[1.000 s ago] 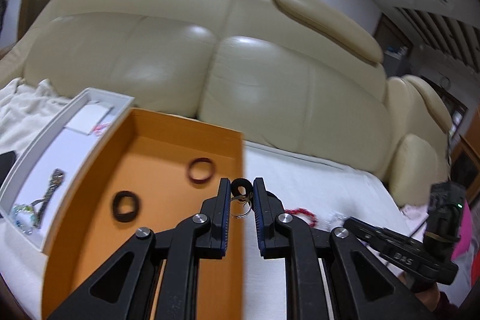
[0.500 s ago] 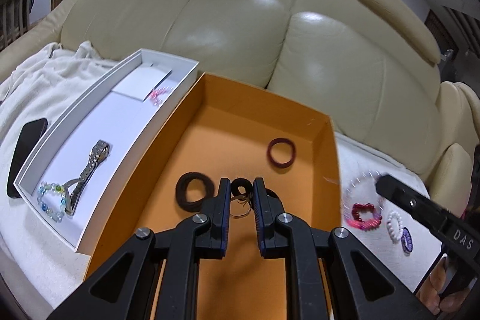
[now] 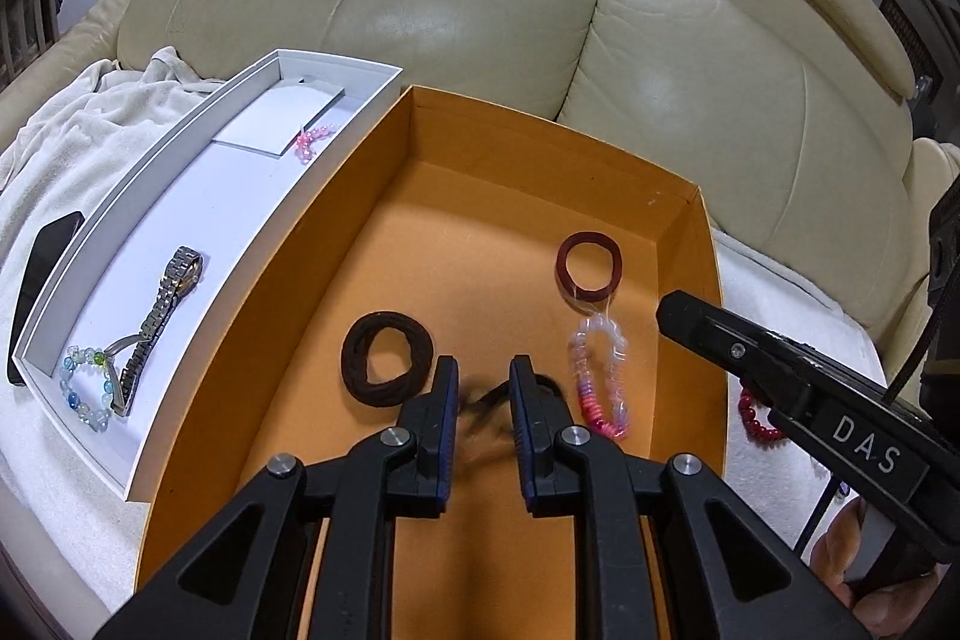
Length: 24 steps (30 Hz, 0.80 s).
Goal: Organize jewelry
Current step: 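Carry both items into the orange box and open both grippers, then move the right gripper to the silver bangle around the purple bead bracelet and grasp it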
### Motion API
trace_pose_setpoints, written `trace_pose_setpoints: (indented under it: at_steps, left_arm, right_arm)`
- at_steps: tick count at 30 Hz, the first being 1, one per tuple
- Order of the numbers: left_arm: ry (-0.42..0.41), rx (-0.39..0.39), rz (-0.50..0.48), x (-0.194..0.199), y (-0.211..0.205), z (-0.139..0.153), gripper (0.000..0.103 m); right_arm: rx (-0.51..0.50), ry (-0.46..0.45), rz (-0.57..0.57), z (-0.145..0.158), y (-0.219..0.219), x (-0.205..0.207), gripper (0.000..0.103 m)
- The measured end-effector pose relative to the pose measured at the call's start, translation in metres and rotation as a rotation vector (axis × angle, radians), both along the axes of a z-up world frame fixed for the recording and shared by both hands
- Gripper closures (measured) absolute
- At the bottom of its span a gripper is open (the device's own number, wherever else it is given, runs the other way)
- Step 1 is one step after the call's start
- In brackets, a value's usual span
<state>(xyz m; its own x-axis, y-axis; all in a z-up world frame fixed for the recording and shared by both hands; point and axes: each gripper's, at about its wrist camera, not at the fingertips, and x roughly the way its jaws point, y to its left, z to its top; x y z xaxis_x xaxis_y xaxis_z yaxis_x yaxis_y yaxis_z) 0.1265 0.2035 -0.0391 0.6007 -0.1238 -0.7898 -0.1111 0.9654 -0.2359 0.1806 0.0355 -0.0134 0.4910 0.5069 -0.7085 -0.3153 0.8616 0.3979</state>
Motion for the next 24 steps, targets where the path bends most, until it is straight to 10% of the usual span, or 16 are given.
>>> trace_pose_setpoints:
  at_steps: [4,11,24]
  left_arm:
    - [-0.021,0.042,0.026,-0.002,0.001,0.005,0.064]
    - [-0.082,0.100,0.057,-0.007,-0.005,0.018,0.061]
    - [-0.321,0.300,0.019,-0.041,-0.082,0.058,0.034]
  right_arm:
    - [-0.015,-0.019,-0.019,0.005,-0.005,-0.002,0.089]
    - [0.013,-0.077,-0.060,0.026,-0.046,-0.023,0.089]
    - [0.079,-0.082,-0.357,0.043,-0.225,-0.098,0.072]
